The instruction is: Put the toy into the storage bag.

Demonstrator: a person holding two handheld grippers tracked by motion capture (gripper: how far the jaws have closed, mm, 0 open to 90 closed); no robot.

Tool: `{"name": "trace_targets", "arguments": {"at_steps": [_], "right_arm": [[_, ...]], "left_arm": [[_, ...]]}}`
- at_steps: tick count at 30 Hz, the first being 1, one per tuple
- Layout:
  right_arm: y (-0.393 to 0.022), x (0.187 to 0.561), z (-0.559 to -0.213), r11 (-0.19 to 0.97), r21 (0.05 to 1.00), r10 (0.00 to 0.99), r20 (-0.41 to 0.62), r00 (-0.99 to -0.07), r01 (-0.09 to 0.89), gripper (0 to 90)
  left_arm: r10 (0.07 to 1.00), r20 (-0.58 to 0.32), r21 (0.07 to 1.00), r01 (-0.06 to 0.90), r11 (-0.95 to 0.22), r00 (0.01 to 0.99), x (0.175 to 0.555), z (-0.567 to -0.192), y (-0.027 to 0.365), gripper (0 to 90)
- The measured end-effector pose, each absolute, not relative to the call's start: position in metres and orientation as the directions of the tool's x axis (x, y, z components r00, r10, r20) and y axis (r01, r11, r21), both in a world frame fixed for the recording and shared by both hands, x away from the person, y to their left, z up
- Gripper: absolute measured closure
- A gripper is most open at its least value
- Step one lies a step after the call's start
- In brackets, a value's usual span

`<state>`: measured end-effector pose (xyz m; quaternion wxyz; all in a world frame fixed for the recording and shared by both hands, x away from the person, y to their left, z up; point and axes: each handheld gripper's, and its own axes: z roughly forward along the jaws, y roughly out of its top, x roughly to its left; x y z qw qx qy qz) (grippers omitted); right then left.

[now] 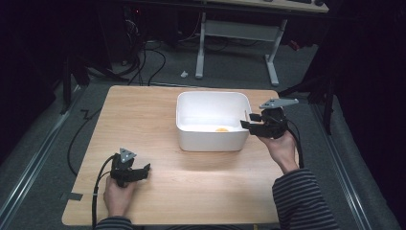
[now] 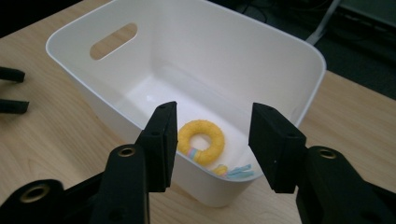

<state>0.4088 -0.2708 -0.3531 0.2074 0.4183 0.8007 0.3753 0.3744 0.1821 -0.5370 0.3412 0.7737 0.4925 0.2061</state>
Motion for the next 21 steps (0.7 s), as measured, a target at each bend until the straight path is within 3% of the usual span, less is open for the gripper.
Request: {"name": "trace_targets", "arguments": {"at_steps": [21], "right_arm": [[-0.300,0.367,-0.341,0.289,0.822,0.849,0.017,-0.528,0.491,52.9]], "left_arm": [[0.903,-0.018,0.731,0.622,-0.282,0.430,0.374,-0.537,0.182,17.3]]}}
